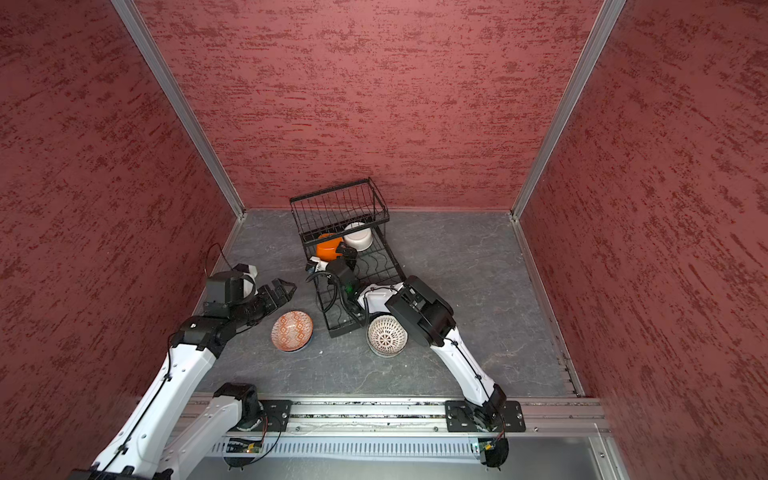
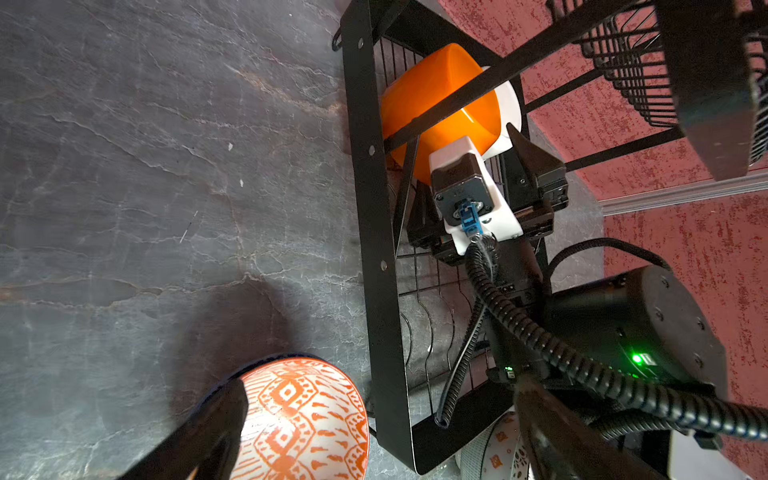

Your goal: Load the bowls into the dish rack

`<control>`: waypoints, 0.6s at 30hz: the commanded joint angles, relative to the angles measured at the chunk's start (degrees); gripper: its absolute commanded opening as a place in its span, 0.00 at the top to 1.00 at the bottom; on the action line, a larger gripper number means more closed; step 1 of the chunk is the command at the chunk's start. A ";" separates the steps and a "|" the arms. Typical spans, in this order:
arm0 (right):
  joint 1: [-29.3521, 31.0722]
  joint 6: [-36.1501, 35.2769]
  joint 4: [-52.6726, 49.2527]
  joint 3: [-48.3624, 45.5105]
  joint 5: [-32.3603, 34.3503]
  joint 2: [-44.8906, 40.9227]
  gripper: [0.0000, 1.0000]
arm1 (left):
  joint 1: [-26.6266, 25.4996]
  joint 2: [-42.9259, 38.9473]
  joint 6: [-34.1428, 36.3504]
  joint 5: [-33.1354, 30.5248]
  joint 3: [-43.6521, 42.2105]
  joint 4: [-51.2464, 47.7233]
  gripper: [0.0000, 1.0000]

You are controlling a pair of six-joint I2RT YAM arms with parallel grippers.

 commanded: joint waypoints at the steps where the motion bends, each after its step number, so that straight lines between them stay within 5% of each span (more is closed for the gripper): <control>1: -0.10 2.61 -4.08 -0.68 -1.76 -3.09 0.01 | 0.48 -0.80 0.56 0.06 -0.33 -0.86 0.00; 18: -0.26 9.11 -9.39 0.23 -4.87 -5.93 0.01 | 0.45 -0.67 0.33 0.34 -1.00 -0.08 0.00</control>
